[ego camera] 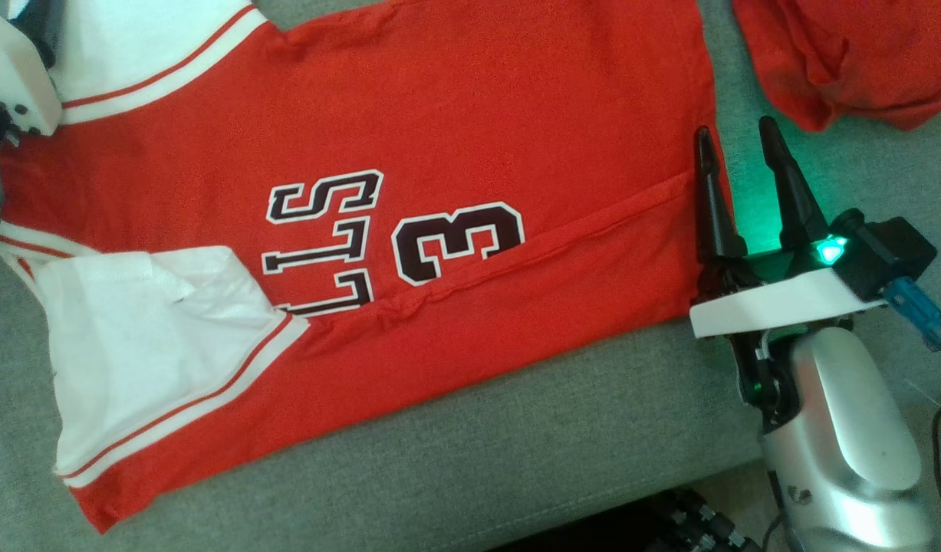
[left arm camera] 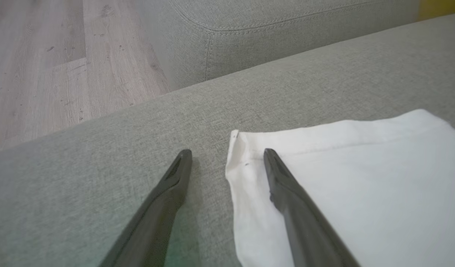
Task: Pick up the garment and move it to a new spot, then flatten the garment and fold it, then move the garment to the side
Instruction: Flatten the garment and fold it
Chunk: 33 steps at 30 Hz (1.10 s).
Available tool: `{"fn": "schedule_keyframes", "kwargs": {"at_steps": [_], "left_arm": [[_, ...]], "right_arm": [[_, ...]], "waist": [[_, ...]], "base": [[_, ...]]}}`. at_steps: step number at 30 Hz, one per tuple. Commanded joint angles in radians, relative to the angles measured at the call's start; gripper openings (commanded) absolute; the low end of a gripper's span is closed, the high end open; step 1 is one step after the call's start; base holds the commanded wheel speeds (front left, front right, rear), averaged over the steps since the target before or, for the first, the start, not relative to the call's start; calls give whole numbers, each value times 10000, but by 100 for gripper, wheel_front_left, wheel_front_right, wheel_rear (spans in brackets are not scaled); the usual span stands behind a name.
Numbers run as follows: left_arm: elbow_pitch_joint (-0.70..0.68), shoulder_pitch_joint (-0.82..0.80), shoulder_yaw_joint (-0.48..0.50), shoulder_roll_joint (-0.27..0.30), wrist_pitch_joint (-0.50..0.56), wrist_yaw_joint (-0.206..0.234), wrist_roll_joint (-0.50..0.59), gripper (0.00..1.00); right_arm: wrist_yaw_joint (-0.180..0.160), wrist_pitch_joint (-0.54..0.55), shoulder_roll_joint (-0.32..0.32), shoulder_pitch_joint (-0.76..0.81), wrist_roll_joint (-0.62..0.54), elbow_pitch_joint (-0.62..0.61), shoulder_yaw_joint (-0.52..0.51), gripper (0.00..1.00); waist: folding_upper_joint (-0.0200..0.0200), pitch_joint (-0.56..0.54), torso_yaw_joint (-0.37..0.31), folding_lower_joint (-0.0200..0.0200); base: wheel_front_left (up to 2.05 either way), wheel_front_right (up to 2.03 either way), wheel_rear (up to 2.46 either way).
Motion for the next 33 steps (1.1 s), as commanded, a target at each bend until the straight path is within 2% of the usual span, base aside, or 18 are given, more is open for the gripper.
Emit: {"fn": "schedule_keyframes", "kwargs": {"at_steps": [1,2,4,5,14,21,23,28,33], "left_arm": [[-8,-431,64,552,-38,16,-121,100],[59,-480,-42,541,-1,16,-204,100],[104,-556,-302,509,80,16,-390,24],[116,-587,-406,500,18,16,-466,0],[107,-532,-1007,150,-2105,16,-624,0],[-418,111,-1326,-153,-3645,16,-550,0],[-577,254,-1364,-160,-3753,22,-519,0],[-1773,1140,-1696,-252,-3987,141,-365,0],[-3340,1959,-2020,-40,-3765,486,-274,0]], "right_arm": [[-9,-138,-39,-75,90,-211,242,100],[-9,-149,-39,-87,91,-191,248,100],[-9,-165,-39,-110,73,-145,239,100],[-9,-170,-39,-119,58,-115,226,100],[-9,-13,-39,-221,-437,91,-167,100],[-9,775,-39,-375,-1277,-119,-870,100],[-9,962,-39,-424,-1494,-152,-1029,100],[-9,2201,-39,-758,-2285,-46,-1698,100],[-9,3585,-39,-1738,-3132,515,-2097,100]], "waist": [[1,41,-22,0],[1,54,-23,0],[1,66,-6,0],[1,54,14,0],[1,-725,566,0],[1,-1589,1464,0],[1,-1680,1590,0],[1,-2077,2381,0],[1,-2179,2885,0]], "base": [[0,0,0],[0,0,0],[0,0,0],[0,0,0],[0,0,0],[0,0,0],[0,0,0],[0,0,0],[0,0,0]]}}
